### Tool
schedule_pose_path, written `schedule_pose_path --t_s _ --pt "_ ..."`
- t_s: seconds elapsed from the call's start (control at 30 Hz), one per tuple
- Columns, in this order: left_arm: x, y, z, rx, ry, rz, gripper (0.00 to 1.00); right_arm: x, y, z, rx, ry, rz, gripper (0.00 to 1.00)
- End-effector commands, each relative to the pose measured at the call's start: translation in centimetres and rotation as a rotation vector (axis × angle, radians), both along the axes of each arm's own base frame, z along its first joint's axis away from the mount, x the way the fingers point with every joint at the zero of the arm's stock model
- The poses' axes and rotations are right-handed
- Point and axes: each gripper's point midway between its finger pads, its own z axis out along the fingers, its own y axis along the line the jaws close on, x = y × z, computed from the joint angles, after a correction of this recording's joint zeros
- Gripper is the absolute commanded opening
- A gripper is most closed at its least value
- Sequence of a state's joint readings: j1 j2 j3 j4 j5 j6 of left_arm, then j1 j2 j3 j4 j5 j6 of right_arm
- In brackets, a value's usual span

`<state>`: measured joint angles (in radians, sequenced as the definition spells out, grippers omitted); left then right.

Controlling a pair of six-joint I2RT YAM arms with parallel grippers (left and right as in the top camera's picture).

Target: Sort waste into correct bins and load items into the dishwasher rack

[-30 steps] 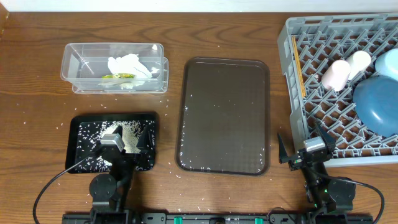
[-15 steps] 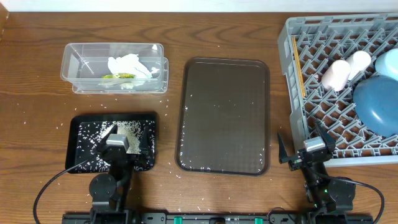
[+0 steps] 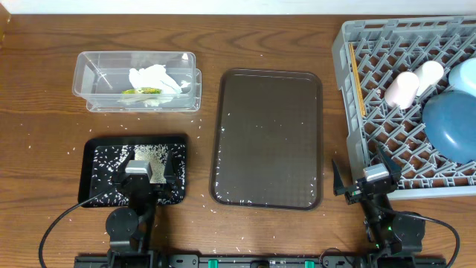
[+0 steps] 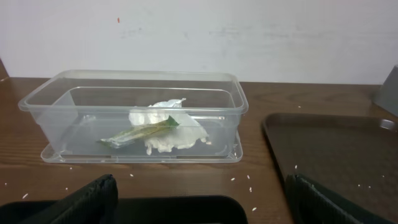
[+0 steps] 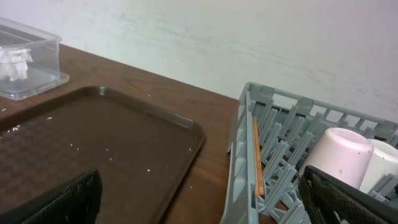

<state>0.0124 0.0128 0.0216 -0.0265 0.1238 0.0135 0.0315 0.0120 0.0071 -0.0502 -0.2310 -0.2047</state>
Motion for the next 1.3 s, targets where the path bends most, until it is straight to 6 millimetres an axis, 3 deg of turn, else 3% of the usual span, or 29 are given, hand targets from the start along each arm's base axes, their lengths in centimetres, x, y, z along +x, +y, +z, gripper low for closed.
schedule_pose_path --t_s 0.0,1.27 --pt "-0.09 0.15 -1.51 0.003 0.043 0.006 0.89 0.03 -0.31 -0.05 -0.013 -0.003 -0.014 0.99" --pt "-0.08 0.14 -1.54 -0.034 0.047 0.01 0.89 0.03 -0.31 -0.06 -0.013 -0.003 -0.014 0.99"
